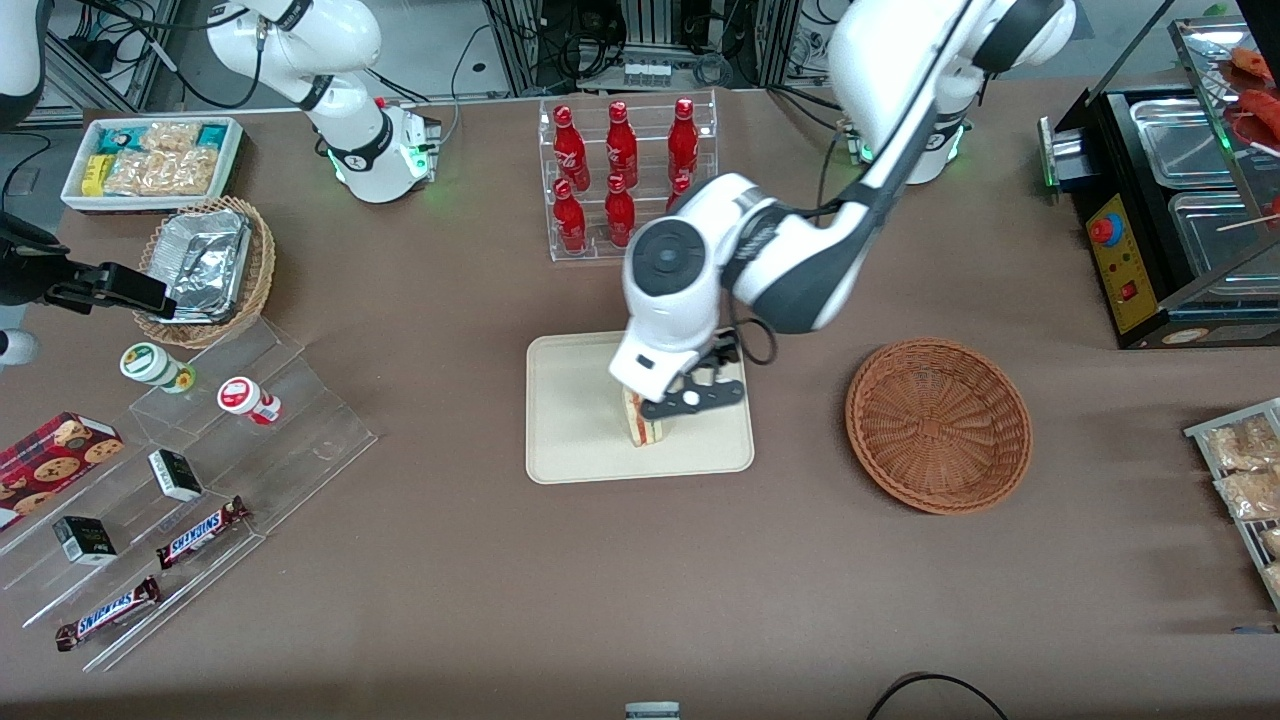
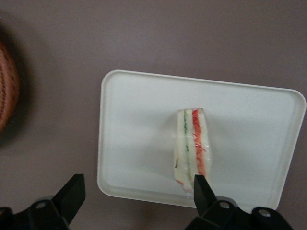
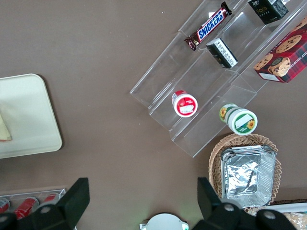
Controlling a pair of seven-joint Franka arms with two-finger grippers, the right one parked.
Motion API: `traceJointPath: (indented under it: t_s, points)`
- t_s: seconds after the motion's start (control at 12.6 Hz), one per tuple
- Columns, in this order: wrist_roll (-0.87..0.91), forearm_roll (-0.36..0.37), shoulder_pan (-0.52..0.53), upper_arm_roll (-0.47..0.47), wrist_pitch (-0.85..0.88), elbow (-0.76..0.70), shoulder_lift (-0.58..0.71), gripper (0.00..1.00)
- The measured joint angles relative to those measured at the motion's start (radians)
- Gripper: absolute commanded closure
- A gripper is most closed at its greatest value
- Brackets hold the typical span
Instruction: Place sandwich from basket to tray
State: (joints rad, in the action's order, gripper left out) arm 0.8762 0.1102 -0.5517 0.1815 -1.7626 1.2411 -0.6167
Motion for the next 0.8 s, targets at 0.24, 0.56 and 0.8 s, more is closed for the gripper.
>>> traceJointPath:
  t_s: [0.24, 0.56, 0.8]
  points:
    - [-0.145, -0.042, 0.119, -0.001, 0.011, 0.083, 0.086, 0.00]
    - [-0.429, -0.050, 0.285, -0.003, 0.024, 0.245, 0.221, 0.00]
    - [-0.643, -0.079, 0.418, -0.004, 0.041, 0.360, 0.344, 0.00]
